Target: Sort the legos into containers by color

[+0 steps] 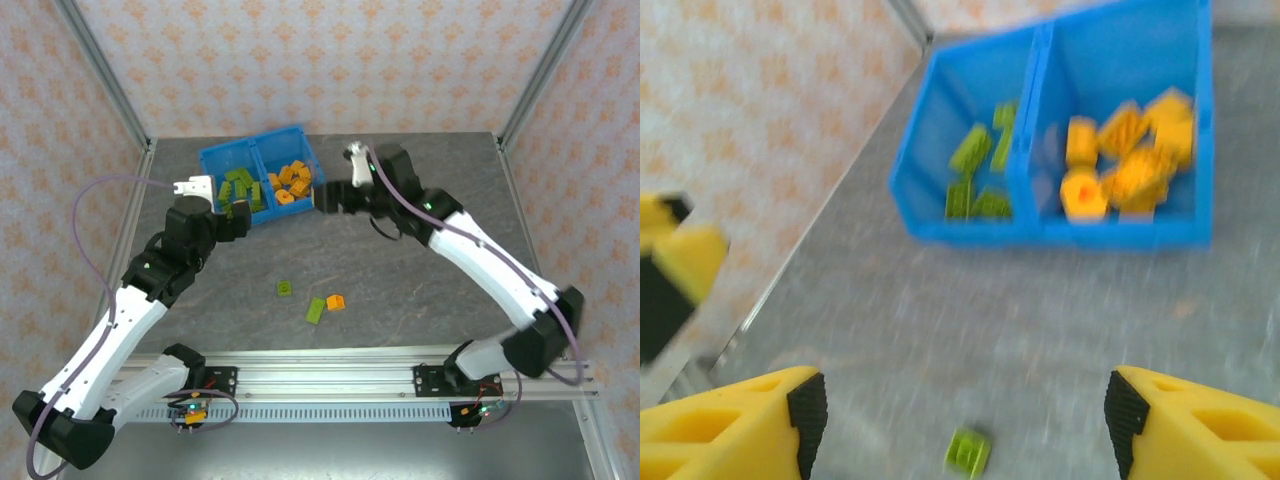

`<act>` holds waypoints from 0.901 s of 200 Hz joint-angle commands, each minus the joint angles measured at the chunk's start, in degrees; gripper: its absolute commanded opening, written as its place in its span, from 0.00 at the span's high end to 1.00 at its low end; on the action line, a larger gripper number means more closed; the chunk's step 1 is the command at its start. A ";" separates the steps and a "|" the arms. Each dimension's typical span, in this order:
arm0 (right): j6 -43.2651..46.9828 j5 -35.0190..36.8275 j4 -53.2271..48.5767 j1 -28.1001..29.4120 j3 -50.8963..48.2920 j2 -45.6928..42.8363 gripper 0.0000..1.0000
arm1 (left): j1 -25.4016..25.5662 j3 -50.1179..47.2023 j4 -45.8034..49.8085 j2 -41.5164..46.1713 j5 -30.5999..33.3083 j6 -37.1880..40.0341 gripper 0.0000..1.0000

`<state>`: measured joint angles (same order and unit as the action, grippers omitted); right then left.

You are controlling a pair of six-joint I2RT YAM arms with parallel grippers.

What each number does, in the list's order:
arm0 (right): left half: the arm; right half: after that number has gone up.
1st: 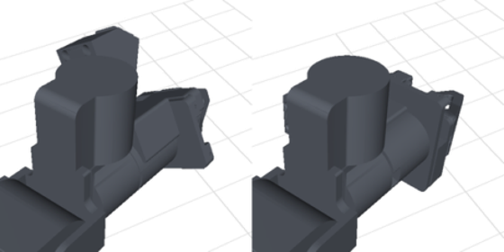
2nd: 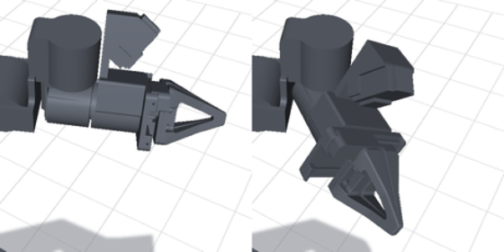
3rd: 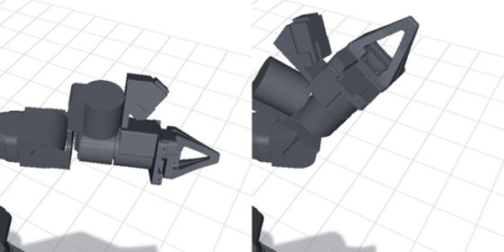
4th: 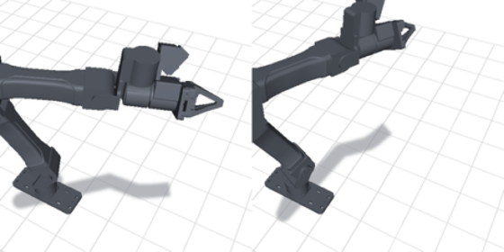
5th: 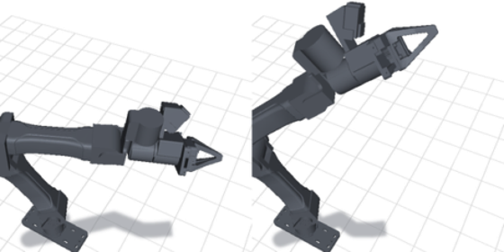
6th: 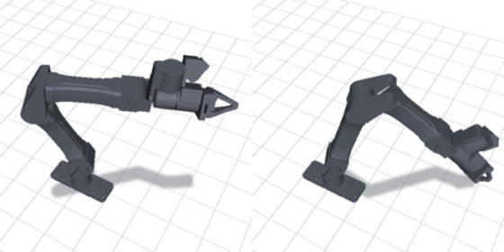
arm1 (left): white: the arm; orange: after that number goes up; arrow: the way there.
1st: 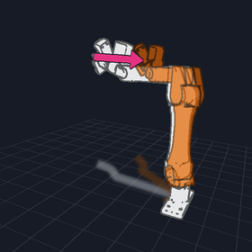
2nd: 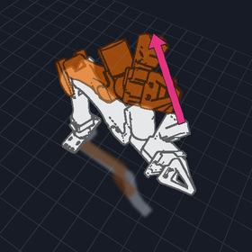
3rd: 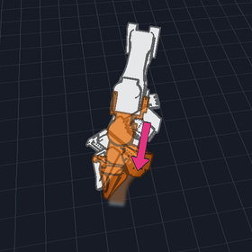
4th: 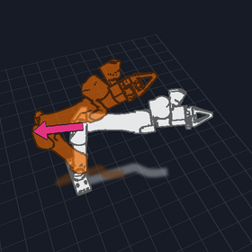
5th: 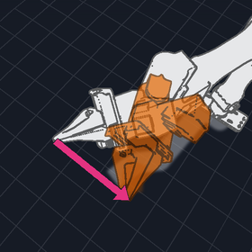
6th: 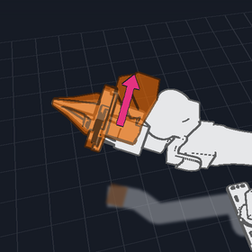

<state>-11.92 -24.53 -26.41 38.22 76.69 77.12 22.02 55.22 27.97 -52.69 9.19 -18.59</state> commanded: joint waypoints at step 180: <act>-8.60 -3.64 -3.53 2.12 -21.40 -8.82 0.08 | 20.92 -7.47 -2.34 -38.92 -4.96 -34.41 0.66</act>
<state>-19.59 -29.56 -30.35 39.88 56.23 69.78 42.41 48.95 25.89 -92.31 1.10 -51.18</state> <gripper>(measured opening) 0.920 0.401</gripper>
